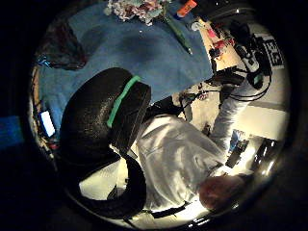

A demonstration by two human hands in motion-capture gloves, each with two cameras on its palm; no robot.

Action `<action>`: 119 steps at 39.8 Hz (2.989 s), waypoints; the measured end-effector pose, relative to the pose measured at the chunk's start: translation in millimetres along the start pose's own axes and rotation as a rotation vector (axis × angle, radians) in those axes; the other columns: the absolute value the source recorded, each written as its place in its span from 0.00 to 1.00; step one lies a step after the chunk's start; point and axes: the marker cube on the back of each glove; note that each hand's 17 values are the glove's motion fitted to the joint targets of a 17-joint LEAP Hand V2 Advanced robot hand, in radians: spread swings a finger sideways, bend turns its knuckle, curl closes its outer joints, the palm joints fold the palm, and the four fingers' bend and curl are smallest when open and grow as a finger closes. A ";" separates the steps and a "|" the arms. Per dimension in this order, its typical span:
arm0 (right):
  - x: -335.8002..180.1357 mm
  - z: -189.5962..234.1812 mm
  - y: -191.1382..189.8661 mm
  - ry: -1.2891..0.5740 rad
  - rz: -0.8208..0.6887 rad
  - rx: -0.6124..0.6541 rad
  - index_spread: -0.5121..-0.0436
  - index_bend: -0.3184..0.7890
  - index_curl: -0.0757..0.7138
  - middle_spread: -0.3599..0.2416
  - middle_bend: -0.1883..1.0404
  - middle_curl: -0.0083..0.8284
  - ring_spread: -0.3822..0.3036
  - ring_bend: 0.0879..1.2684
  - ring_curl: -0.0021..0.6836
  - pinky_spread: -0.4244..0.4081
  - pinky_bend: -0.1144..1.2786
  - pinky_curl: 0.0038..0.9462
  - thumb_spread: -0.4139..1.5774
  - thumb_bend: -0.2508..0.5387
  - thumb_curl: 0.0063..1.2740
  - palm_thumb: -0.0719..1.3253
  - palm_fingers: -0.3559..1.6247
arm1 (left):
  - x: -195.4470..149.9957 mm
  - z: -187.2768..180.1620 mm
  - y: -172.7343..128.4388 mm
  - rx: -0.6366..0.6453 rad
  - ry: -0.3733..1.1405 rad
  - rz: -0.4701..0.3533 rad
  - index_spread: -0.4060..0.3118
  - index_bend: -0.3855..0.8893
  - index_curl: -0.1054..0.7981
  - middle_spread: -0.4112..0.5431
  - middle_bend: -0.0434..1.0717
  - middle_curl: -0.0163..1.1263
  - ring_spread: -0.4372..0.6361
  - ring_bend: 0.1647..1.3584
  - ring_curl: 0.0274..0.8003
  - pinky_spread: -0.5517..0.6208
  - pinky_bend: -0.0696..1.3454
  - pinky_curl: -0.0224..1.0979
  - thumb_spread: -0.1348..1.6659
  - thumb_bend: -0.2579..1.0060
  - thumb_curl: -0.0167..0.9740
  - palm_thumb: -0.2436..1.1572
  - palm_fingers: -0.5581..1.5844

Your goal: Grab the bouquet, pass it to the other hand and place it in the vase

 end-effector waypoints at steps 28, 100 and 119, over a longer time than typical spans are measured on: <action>-11.3 -19.0 -45.2 -0.036 0.059 0.077 0.38 0.28 0.14 0.52 0.35 0.34 0.42 0.55 0.48 0.43 0.67 0.37 0.78 0.38 0.12 0.25 0.52 | 16.7 -3.4 -19.5 0.257 0.018 0.028 0.74 0.43 0.36 0.73 0.22 0.20 0.77 0.34 0.24 0.83 0.25 0.21 0.72 0.23 0.19 0.33 0.33; 4.6 172.3 -146.3 -0.590 0.495 0.253 0.56 0.63 0.51 0.28 0.65 0.69 0.24 0.63 0.72 0.19 0.53 0.42 0.71 0.27 0.28 0.67 0.96 | 8.0 50.9 -50.8 0.144 0.296 0.063 0.70 0.43 0.45 0.69 0.21 0.31 0.77 0.31 0.30 0.84 0.22 0.31 0.70 0.19 0.34 0.46 0.34; -86.1 50.6 -100.7 -1.230 0.074 0.623 0.64 0.75 0.71 0.35 0.79 0.76 0.30 0.74 0.79 0.25 0.59 0.50 0.57 0.30 0.41 0.77 0.89 | 48.0 -18.0 -116.1 0.277 1.084 0.113 0.73 0.41 0.45 0.71 0.20 0.29 0.76 0.33 0.31 0.81 0.28 0.33 0.61 0.18 0.33 0.39 0.34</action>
